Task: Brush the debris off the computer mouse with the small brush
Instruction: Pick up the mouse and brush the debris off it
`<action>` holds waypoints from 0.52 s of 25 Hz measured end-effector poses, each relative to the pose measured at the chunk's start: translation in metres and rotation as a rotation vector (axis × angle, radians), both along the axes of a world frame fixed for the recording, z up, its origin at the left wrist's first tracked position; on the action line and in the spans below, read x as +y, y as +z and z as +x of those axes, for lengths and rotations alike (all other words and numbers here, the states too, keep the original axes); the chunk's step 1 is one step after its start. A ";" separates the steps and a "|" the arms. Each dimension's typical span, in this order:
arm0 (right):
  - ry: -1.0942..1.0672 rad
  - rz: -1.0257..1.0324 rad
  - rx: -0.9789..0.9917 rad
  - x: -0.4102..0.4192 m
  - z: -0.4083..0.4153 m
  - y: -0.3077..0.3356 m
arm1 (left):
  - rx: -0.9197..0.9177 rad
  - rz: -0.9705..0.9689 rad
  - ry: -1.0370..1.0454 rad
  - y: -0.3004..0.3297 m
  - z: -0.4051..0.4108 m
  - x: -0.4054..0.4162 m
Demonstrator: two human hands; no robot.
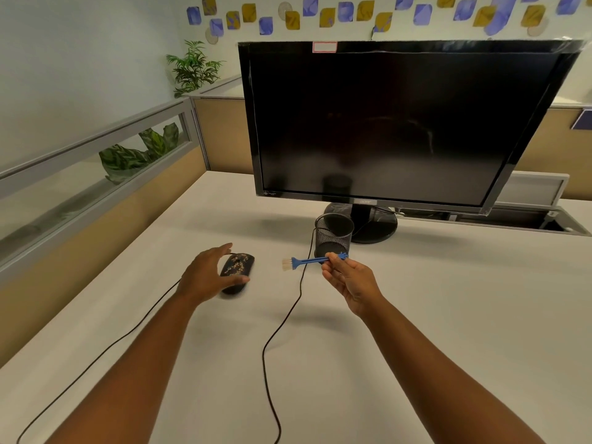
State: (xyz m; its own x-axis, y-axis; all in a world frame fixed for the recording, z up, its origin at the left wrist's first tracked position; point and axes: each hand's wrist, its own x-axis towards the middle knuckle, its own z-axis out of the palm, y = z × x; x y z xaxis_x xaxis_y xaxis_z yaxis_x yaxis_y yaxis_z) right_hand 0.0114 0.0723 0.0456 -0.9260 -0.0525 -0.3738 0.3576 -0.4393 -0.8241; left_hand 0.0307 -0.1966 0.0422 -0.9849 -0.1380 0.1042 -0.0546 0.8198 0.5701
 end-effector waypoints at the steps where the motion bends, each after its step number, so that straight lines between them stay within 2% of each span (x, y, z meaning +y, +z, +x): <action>1: -0.002 0.004 0.000 -0.002 -0.003 -0.001 | -0.041 -0.076 -0.023 -0.003 -0.002 -0.006; 6: -0.003 0.048 0.011 -0.011 -0.016 -0.007 | -0.217 -0.399 -0.145 -0.024 -0.010 -0.030; 13: -0.002 0.079 -0.024 -0.023 -0.031 -0.023 | -0.276 -0.474 -0.326 -0.037 -0.038 -0.044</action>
State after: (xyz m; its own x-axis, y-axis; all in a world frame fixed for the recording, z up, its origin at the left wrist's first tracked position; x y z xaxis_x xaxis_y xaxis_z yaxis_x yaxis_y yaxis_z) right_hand -0.0198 0.0491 0.0221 -0.9168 -0.0197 -0.3990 0.3768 -0.3742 -0.8474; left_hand -0.0069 -0.2407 0.0056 -0.9678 0.1724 -0.1832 0.1476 0.9789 0.1417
